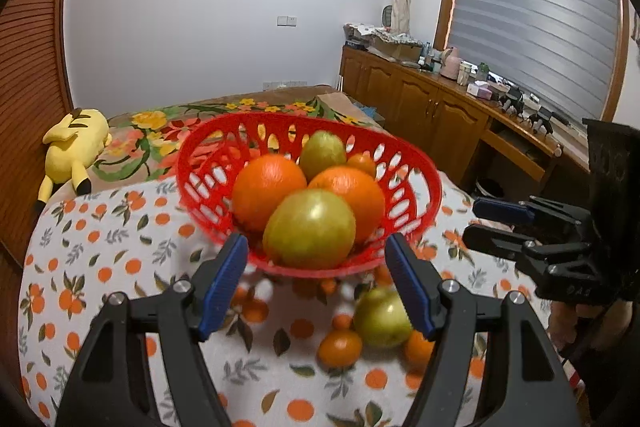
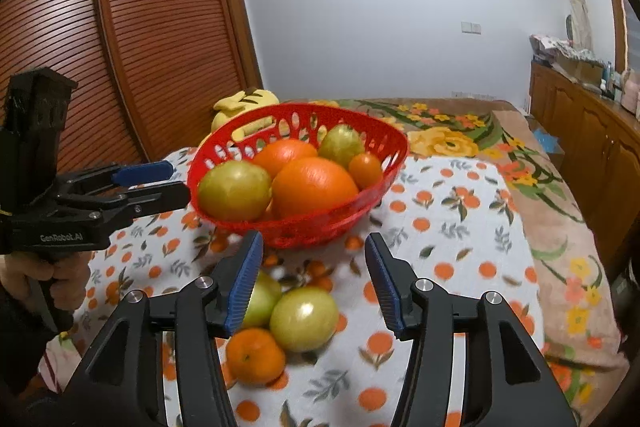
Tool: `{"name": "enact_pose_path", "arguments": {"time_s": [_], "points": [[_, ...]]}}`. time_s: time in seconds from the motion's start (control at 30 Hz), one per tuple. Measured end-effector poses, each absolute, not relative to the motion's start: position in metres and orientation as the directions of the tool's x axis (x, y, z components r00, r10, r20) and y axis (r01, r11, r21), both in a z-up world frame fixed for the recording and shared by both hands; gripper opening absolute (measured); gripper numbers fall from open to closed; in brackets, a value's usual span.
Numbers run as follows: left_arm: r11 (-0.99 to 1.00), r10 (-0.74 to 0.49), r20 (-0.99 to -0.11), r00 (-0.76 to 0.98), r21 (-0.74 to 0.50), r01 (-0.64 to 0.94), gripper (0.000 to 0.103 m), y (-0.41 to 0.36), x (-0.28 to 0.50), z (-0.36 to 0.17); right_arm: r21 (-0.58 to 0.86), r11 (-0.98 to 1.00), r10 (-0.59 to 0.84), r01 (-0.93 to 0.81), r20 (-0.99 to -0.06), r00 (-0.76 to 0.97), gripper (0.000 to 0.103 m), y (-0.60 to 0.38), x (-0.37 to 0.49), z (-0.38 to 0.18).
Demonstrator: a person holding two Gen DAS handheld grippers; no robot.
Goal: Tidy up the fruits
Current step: 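Withdraw both tools and move them toward the remaining oranges on the cloth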
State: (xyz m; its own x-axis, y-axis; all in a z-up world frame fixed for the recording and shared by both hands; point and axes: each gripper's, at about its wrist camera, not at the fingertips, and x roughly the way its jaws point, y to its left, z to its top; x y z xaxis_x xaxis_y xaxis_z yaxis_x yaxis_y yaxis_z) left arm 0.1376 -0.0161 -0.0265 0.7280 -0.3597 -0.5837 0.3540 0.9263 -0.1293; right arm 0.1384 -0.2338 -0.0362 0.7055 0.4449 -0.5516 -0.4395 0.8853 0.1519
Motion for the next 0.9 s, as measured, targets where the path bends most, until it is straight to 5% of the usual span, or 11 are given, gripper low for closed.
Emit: {"name": "enact_pose_path", "arguments": {"time_s": [0.9], "points": [[0.937,-0.315,-0.658,0.684,-0.100,0.335,0.071,-0.013,0.114,-0.099,0.202,0.875,0.457,-0.440,-0.641,0.616,0.055,-0.212,0.107,-0.097]]}}
